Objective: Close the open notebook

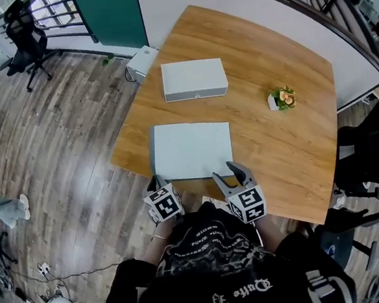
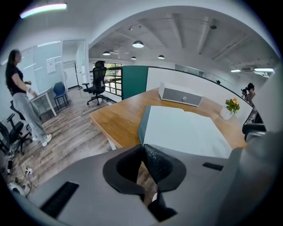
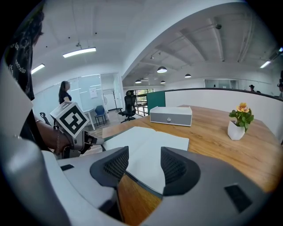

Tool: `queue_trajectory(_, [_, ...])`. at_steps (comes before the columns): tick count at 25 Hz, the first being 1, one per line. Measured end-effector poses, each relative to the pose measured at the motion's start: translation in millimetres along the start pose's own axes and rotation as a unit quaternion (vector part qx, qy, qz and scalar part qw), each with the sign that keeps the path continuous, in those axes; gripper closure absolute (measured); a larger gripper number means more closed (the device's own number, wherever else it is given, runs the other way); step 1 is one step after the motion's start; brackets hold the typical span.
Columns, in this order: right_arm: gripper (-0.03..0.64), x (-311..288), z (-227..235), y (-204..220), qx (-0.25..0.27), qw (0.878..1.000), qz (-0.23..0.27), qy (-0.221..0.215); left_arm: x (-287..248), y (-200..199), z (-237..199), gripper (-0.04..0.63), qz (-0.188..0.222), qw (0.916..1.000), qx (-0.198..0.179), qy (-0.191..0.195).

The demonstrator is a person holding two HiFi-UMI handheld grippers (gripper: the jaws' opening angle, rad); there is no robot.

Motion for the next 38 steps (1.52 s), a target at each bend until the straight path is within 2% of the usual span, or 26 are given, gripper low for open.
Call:
queue_trajectory(7, [0.408,6.1,-0.4,7.2,-0.01,1.0,0.0,0.004,14.7,-6.9,4.0,0.561,0.021,0.9997,0.013,0.007])
queue_trajectory(21, [0.413,16.6,-26.2,22.0,-0.026,0.999,0.011,0.015,51.0,-15.9,11.1,0.565,0.103,0.9931,-0.029,0.048])
queue_trajectory(27, [0.413,21.3,-39.7,26.7,-0.035,0.999,0.019,0.026,66.8,-18.7,16.7,0.565,0.132,0.9866,-0.054,0.079])
queue_trajectory(32, [0.413,27.3,-49.6,34.0,-0.042,0.998,0.02,0.039,77.5,-22.1,22.0,0.565,0.157,0.9784,-0.082,0.107])
queue_trajectory(36, [0.413,31.9,-53.3,36.3,-0.046,0.997,0.024,0.051,81.2,-20.7,25.7,0.565,0.176,0.9706,-0.118,0.113])
queue_trajectory(38, [0.413,33.4,-54.7,38.0,-0.047,0.997,0.025,0.055,83.9,-20.5,28.4,0.565,0.186,0.9667,-0.125,0.123])
Point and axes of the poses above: the fingertips, and each gripper's own axes: x backward along the fingers, z to its right, y out of its underside, the point moved 10 cm from there along x, backward along the fingers, and after that the axes turned 6 degrees about -x, right-handed, at the moved point
